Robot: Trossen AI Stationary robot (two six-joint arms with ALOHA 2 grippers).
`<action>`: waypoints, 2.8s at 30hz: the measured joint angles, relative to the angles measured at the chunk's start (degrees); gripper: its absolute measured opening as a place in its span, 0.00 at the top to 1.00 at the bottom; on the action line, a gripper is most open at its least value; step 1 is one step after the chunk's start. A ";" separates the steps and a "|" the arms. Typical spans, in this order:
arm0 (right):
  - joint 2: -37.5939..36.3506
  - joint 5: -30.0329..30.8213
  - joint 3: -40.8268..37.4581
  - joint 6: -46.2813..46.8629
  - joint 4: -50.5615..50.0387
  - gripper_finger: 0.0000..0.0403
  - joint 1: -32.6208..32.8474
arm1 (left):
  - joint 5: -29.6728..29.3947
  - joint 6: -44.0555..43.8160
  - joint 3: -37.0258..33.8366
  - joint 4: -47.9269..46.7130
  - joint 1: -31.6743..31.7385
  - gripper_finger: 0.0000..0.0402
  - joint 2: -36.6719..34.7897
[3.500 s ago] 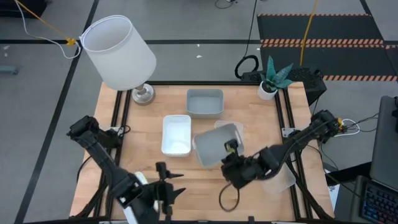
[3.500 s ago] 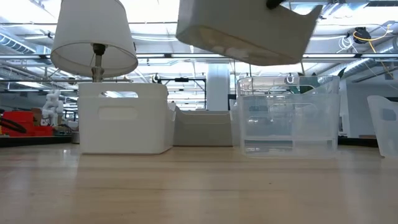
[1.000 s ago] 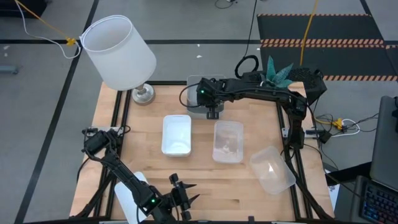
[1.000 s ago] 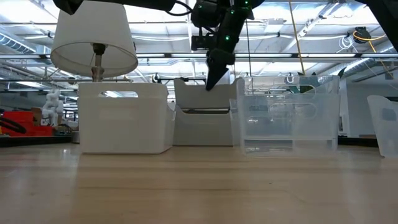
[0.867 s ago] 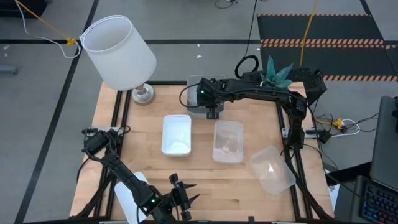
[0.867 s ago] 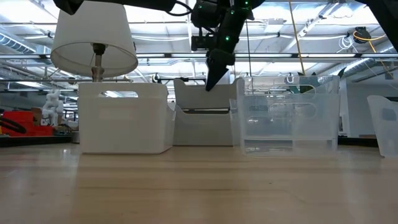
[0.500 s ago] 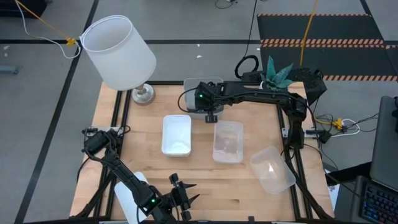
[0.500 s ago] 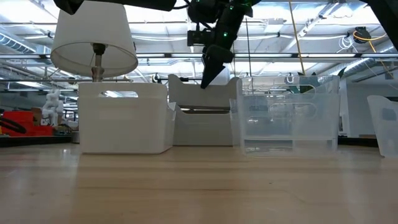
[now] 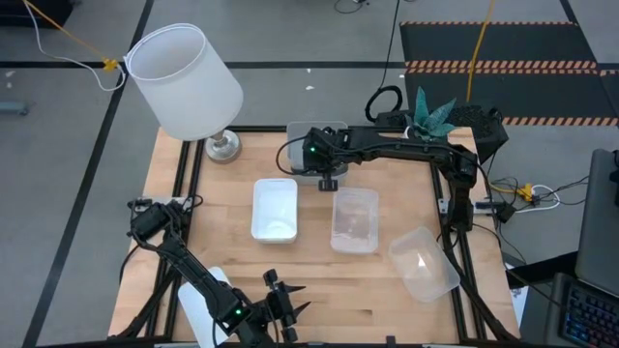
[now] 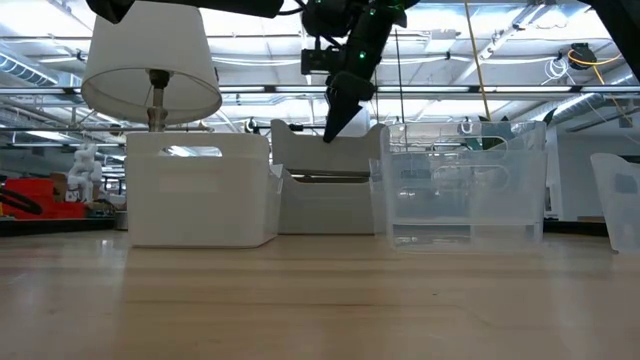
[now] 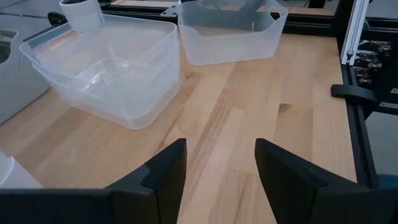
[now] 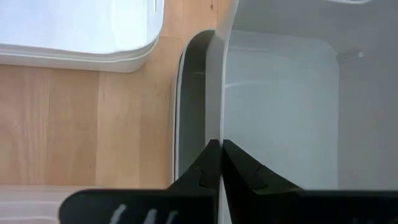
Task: Stack baskets by color
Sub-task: Stack the bottom gray bin on top of the top gray bin
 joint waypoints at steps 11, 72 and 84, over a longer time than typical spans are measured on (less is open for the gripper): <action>0.00 -2.86 -0.02 0.50 -0.54 1.00 -0.11 | 0.02 -0.03 0.00 0.02 -0.02 0.52 0.00; -13.36 0.59 -7.87 -0.09 3.60 0.56 2.45 | 0.05 0.61 0.02 0.04 -0.04 0.52 0.00; -33.44 10.17 -16.74 12.67 -4.64 0.57 10.90 | 0.04 1.15 0.02 0.35 -0.04 0.52 0.00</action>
